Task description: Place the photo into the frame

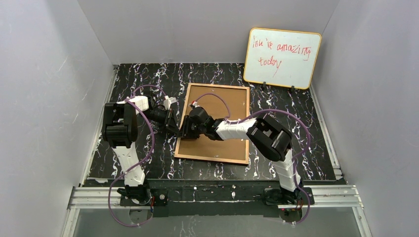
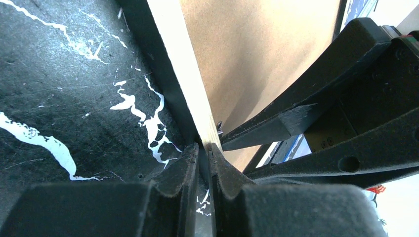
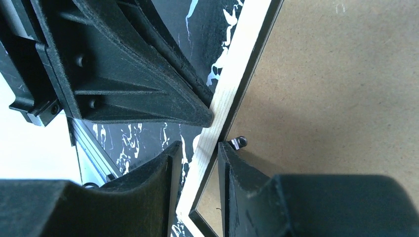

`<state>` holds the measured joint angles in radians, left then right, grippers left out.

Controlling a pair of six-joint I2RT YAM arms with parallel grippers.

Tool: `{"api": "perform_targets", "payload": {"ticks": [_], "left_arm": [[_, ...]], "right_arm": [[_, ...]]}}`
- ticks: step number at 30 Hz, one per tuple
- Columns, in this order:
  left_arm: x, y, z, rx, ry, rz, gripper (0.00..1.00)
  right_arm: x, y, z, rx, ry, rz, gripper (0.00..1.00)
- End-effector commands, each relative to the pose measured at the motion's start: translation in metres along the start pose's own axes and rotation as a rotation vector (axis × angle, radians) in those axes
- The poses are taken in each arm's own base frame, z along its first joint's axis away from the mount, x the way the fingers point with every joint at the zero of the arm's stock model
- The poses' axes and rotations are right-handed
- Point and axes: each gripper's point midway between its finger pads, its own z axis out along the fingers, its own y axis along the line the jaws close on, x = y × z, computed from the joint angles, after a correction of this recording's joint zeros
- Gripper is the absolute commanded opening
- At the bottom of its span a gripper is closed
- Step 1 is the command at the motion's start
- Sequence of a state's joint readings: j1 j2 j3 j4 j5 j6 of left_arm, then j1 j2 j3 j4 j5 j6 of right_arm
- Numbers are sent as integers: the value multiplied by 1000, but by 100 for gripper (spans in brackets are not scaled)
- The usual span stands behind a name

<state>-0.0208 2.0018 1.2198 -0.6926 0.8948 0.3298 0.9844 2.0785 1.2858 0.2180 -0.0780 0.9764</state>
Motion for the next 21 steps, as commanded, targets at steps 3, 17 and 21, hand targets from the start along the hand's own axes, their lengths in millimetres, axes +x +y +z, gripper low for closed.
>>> {"api": "perform_targets", "payload": {"ticks": [3, 17, 21], "left_arm": [[18, 4, 11, -16, 55, 32, 7], [6, -3, -1, -30, 37, 59, 5], [7, -4, -1, -27, 37, 62, 4]], "right_arm": [[-16, -17, 17, 55, -99, -26, 41], [-22, 50, -43, -207, -67, -6, 47], [-10, 34, -45, -174, -47, 35, 47]]}}
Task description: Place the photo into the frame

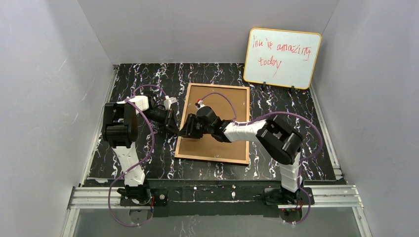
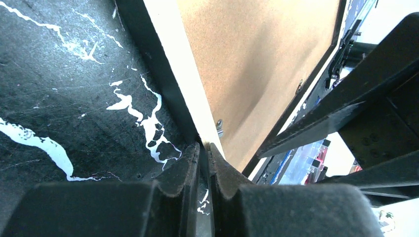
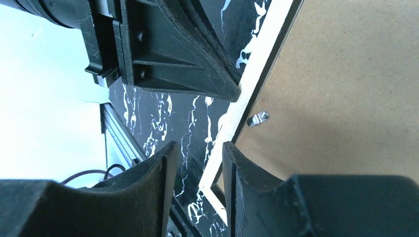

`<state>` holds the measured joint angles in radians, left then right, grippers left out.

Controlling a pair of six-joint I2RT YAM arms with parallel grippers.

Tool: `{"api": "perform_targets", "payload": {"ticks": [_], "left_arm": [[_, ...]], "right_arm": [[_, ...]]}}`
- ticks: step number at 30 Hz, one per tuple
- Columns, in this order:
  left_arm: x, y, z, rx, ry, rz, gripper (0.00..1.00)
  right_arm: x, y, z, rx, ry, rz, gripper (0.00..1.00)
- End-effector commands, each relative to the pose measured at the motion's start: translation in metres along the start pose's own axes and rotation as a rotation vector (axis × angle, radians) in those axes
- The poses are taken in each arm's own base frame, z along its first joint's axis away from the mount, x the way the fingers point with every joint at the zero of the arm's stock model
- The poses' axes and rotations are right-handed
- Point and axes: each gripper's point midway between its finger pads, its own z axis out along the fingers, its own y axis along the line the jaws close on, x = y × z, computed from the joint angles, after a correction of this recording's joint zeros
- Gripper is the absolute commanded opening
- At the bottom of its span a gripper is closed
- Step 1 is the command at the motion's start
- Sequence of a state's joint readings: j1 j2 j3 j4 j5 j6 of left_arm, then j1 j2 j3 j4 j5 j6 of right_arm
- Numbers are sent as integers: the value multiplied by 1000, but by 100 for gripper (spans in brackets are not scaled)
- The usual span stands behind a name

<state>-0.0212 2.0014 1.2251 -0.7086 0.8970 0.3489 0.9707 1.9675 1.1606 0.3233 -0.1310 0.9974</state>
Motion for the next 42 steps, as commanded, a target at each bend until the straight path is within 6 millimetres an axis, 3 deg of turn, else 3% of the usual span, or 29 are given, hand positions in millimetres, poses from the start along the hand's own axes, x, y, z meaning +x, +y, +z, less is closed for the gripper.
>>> {"api": "perform_targets", "payload": {"ticks": [1, 10, 19, 42], "left_arm": [[6, -3, 0, -31, 31, 50, 4], [7, -4, 2, -15, 29, 42, 4], [10, -4, 5, -3, 30, 33, 3], [20, -5, 11, 11, 44, 37, 2]], "right_arm": [[-6, 15, -13, -60, -32, 26, 47], [-2, -13, 4, 35, -31, 32, 46], [2, -24, 15, 64, -27, 49, 44], [-15, -46, 30, 163, -125, 58, 33]]}}
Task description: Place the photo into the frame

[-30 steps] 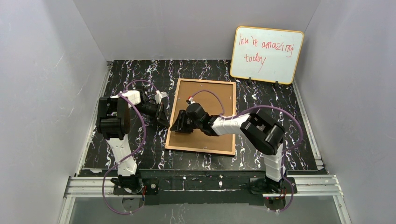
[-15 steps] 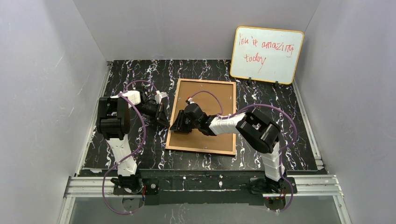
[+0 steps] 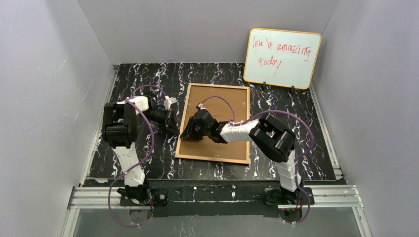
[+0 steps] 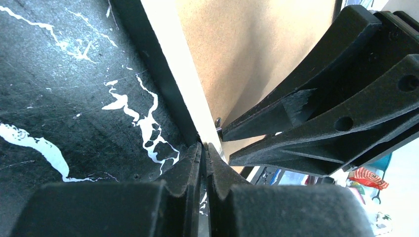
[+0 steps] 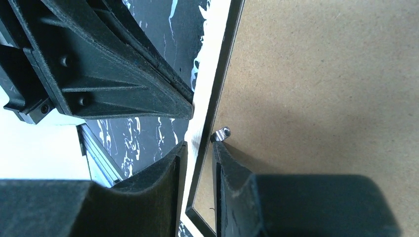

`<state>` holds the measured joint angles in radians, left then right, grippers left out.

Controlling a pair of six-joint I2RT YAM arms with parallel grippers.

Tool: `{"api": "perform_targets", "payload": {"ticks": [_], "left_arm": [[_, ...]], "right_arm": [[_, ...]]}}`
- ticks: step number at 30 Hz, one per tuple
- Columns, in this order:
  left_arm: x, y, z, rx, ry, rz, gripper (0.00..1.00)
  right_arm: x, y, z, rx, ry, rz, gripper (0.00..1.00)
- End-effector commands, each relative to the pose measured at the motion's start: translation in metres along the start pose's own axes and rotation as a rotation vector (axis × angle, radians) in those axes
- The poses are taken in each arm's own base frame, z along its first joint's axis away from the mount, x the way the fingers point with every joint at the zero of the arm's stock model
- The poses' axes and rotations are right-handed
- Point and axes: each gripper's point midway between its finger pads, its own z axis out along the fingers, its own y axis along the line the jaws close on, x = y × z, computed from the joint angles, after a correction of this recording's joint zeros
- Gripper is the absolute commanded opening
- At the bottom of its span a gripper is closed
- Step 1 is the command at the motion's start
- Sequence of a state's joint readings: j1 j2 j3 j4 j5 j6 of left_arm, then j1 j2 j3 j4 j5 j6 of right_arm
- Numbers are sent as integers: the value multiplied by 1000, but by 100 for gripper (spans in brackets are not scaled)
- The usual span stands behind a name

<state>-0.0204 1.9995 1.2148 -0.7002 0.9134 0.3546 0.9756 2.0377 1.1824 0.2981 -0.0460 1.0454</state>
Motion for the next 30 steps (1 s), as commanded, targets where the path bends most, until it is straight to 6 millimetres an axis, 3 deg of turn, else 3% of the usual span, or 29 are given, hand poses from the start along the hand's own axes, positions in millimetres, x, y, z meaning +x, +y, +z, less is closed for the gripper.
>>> {"api": "perform_targets", "payload": {"ticks": [1, 5, 8, 11, 13, 17, 19, 21, 24, 30], "left_arm": [[20, -4, 10, -2, 55, 29, 2], [23, -4, 12, 8, 57, 23, 2], [20, -4, 11, 5, 56, 19, 2], [6, -3, 2, -11, 37, 35, 2], [-12, -2, -9, -18, -1, 37, 3], [-45, 1, -19, -23, -58, 23, 18], [-58, 3, -19, -19, -82, 16, 31], [-71, 10, -17, -31, -107, 15, 35], [-82, 20, -13, -37, -114, -7, 35], [-94, 30, -1, -22, -112, -30, 30]], "right_arm": [[-18, -13, 16, 55, -98, 11, 33], [-21, -13, 18, 50, -114, 38, 32], [-30, 0, 8, -3, -119, 59, 33], [-54, 25, -23, -126, -149, 87, 37], [-78, 31, -42, -159, -191, 88, 43], [-122, 19, -56, -165, -227, 75, 53], [-139, 8, -55, -163, -231, 69, 57], [-151, -6, -46, -142, -217, 60, 58], [-160, -25, -26, -128, -179, 60, 58], [-168, -38, 2, -123, -169, 79, 56]]}}
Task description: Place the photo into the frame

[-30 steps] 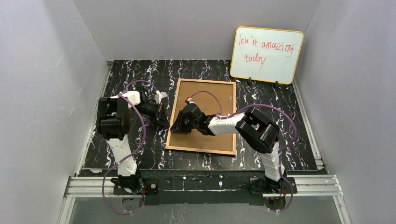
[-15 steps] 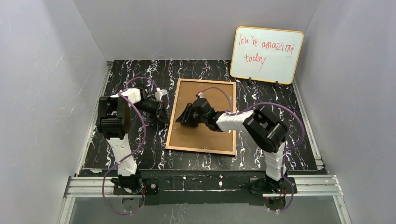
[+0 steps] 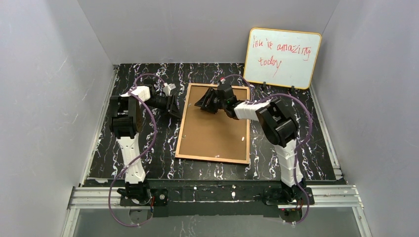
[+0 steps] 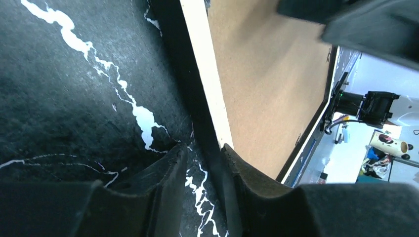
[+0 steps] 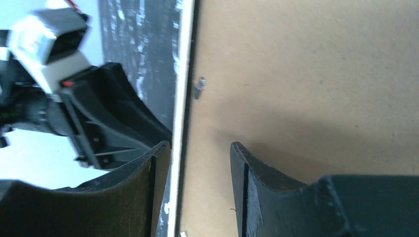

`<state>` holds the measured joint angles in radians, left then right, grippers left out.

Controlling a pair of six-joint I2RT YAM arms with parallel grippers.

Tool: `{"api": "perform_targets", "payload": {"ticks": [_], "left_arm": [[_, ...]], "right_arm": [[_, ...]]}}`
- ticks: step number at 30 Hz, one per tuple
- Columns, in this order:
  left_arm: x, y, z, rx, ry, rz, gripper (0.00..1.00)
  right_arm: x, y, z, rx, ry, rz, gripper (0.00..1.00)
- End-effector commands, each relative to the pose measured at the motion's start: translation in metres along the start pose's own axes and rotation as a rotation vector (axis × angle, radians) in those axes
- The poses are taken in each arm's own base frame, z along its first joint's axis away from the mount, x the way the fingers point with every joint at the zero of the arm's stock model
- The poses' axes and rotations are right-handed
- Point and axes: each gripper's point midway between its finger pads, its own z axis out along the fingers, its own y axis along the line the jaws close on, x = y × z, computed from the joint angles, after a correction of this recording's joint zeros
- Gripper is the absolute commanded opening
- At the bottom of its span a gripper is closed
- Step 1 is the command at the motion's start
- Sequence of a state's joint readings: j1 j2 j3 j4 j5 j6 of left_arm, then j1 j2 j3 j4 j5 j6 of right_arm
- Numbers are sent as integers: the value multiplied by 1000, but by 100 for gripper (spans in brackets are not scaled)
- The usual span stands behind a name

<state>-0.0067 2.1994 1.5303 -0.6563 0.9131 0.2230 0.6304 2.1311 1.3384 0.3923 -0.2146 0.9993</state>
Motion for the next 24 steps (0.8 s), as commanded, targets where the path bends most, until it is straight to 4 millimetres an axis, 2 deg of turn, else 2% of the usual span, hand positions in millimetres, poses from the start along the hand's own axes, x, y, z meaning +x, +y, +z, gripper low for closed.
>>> {"api": "perform_targets", "payload": {"ticks": [1, 8, 14, 24], "left_arm": [[-9, -1, 6, 20, -6, -24, 29], [-7, -11, 13, 63, 3, -10, 22], [4, -7, 18, 48, 28, -11, 16], [17, -3, 25, 40, 53, -18, 13]], "right_arm": [[9, 1, 15, -29, 36, -6, 56], [14, 0, 31, -31, 47, 15, 53], [24, -5, 45, -7, 51, 35, 49], [23, -14, 60, 45, 14, 69, 46]]}}
